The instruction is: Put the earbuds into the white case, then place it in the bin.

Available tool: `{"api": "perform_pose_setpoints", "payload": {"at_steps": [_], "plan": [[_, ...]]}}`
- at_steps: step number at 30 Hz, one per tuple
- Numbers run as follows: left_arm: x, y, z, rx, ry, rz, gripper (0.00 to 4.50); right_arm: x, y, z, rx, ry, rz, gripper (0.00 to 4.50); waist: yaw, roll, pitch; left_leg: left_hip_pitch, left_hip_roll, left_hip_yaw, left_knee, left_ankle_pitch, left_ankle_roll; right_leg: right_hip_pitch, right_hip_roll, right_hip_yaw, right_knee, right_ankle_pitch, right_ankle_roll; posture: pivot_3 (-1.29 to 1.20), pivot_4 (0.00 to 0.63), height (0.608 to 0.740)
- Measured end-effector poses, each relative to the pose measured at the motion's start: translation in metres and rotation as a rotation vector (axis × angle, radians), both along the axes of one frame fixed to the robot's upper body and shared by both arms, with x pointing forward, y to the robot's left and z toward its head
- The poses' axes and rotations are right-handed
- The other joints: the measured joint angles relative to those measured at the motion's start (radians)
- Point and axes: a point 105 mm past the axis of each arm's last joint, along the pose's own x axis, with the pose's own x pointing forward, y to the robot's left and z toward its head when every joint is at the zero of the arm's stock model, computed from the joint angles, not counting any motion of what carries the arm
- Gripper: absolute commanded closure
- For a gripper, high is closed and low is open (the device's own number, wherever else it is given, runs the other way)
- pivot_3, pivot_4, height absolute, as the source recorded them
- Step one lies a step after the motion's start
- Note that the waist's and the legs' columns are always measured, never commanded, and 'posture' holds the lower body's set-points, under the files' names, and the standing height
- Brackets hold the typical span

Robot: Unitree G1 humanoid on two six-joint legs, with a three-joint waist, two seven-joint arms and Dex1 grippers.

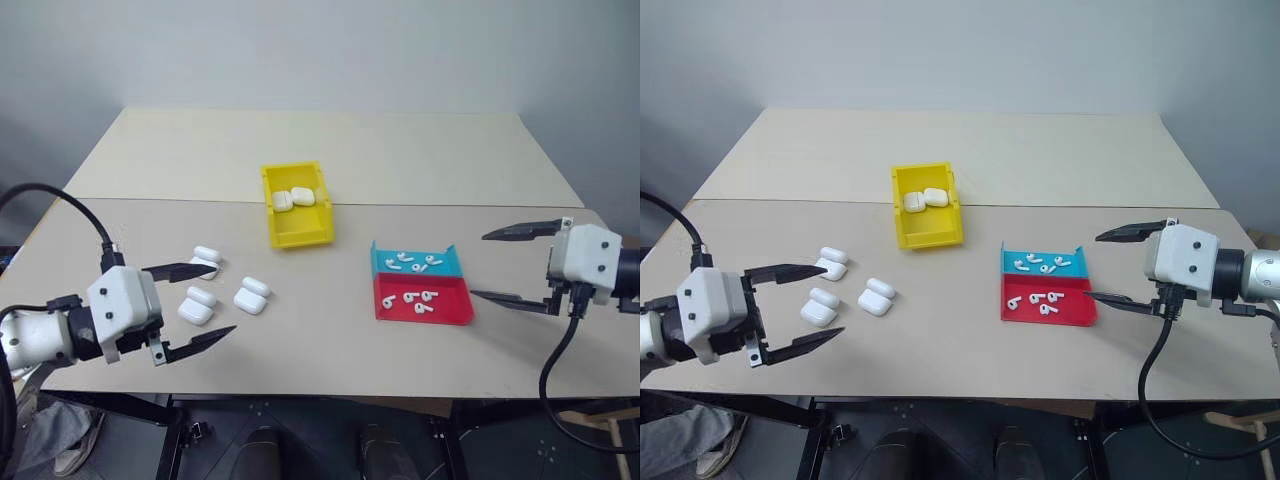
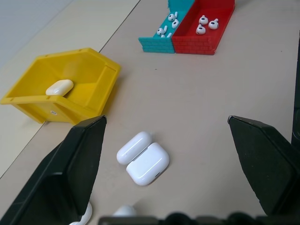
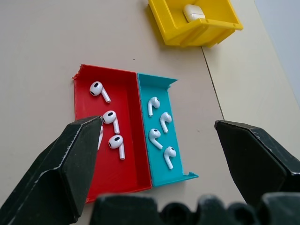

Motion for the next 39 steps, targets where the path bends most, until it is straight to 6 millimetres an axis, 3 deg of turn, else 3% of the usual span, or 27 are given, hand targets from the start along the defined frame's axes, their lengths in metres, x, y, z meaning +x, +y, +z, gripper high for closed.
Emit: {"api": "perform_pose_setpoints", "payload": {"at_steps": [13,19,25,30,39], "plan": [[0.002,0.001,0.001,0.014,-0.026,0.14,0.0,0.004,0.005,0.005,-0.002,-0.012,0.019,0.02,-0.001,0.0,0.0,0.0,0.0,0.0,0.0,0.0,0.0,0.0,0.0,0.0,0.0,0.0,0.0,0.0,0.15,0.74],[-0.003,-0.005,0.005,0.057,-0.118,0.244,0.0,0.009,0.007,0.008,0.001,-0.011,0.031,0.02,-0.001,0.0,0.0,0.0,0.0,0.0,0.0,0.0,0.0,0.0,0.0,0.0,-0.001,0.0,0.0,0.0,0.15,0.74],[-0.022,0.012,-0.001,0.168,0.076,0.396,0.0,0.003,0.007,-0.005,0.003,0.055,0.048,0.02,0.003,0.0,0.0,0.002,0.0,0.0,0.0,0.0,0.0,0.001,0.0,0.0,0.001,0.0,0.0,0.0,0.15,0.74],[-0.018,0.037,-0.001,0.293,0.27,0.592,0.0,0.002,0.01,-0.007,0.003,0.062,0.054,0.02,-0.001,-0.001,0.0,0.002,0.0,-0.001,0.0,0.0,0.0,0.001,0.0,0.0,0.001,-0.001,0.001,0.0,0.15,0.74],[0.005,0.066,-0.007,0.245,0.615,0.782,0.0,0.001,0.011,-0.015,0.019,0.095,0.041,0.02,-0.003,-0.002,0.001,0.0,0.0,-0.001,-0.001,0.0,0.0,-0.001,0.0,0.0,0.001,-0.001,0.0,0.0,0.15,0.74]]}}
